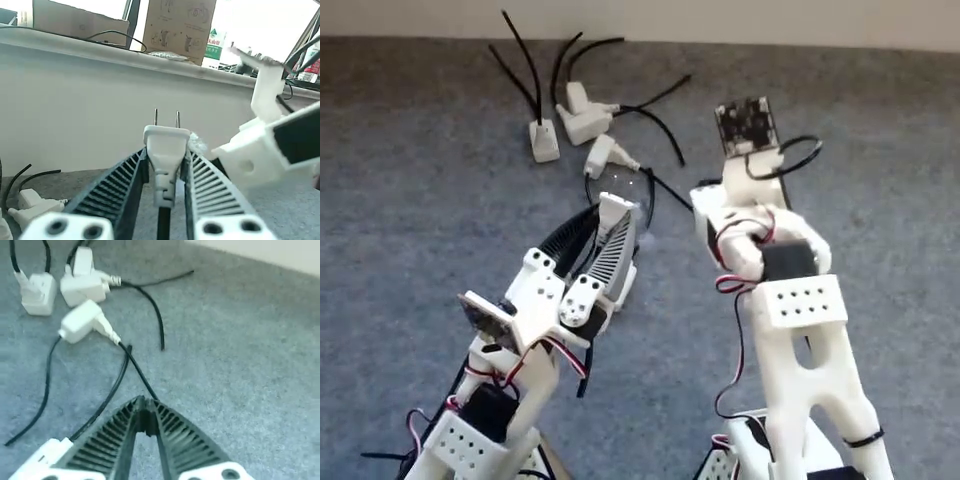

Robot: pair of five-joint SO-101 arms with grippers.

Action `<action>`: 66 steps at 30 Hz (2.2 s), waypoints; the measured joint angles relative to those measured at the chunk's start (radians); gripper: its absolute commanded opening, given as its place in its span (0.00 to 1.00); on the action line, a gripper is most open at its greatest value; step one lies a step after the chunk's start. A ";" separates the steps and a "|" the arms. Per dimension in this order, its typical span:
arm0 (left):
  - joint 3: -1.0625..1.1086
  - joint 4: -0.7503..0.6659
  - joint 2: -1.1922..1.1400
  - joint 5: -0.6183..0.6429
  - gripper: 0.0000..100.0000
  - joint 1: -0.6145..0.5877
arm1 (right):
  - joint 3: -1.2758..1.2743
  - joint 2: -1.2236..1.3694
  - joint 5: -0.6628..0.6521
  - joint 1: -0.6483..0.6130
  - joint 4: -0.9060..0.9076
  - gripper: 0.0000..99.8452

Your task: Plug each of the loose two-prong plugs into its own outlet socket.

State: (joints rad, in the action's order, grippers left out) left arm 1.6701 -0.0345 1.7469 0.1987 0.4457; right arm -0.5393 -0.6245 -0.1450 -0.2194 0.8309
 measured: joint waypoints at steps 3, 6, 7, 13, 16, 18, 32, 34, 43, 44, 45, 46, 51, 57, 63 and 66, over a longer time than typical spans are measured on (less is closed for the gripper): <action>0.002 0.003 0.000 0.000 0.01 -0.003 | 0.178 0.000 0.000 -0.044 0.138 0.01; 0.002 0.003 0.000 0.000 0.01 0.002 | 0.377 0.000 0.000 -0.146 0.281 0.01; 0.002 0.003 0.000 0.000 0.01 0.000 | 0.443 0.000 0.000 -0.184 0.319 0.01; 0.002 0.003 0.000 0.000 0.01 0.002 | 0.669 -0.009 0.000 -0.433 0.422 0.01; 0.006 0.003 0.000 0.000 0.01 -0.003 | 0.675 -0.008 0.000 -0.489 0.436 0.01; 0.006 0.003 0.000 0.000 0.01 -0.003 | 0.654 -0.011 0.000 -0.494 0.436 0.01; 0.006 0.005 0.006 0.003 0.01 -0.006 | -0.048 -0.018 -0.002 -0.193 -0.012 0.01; 0.006 0.003 0.018 0.003 0.01 -0.003 | -0.132 0.006 -0.002 -0.110 -0.026 0.01; 0.006 0.003 0.014 0.003 0.01 -0.005 | -0.184 -0.002 -0.002 0.081 -0.037 0.01; 0.006 0.003 0.014 0.003 0.01 -0.006 | -0.189 -0.002 -0.002 0.087 -0.037 0.01; 0.006 0.003 0.014 0.003 0.01 -0.006 | -0.192 -0.002 -0.002 0.097 -0.037 0.01; 0.006 0.003 0.014 0.003 0.01 -0.002 | -0.193 -0.002 -0.002 0.103 -0.037 0.01; 0.002 0.121 0.014 -0.035 0.01 -0.006 | -0.193 -0.002 -0.002 0.138 -0.028 0.01; 0.000 0.431 0.014 -0.061 0.01 -0.106 | -0.193 -0.002 -0.002 0.196 0.011 0.01; 0.000 0.624 0.014 -0.137 0.01 -0.285 | -0.244 -0.002 0.029 0.199 0.020 0.01; 0.000 0.755 0.014 -0.259 0.01 -0.354 | -0.285 -0.002 0.086 0.203 0.020 0.01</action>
State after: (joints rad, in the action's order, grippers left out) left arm 1.6701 0.7204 1.7607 -0.0606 0.0913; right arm -0.8247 -0.6260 -0.0591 -0.0169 0.8508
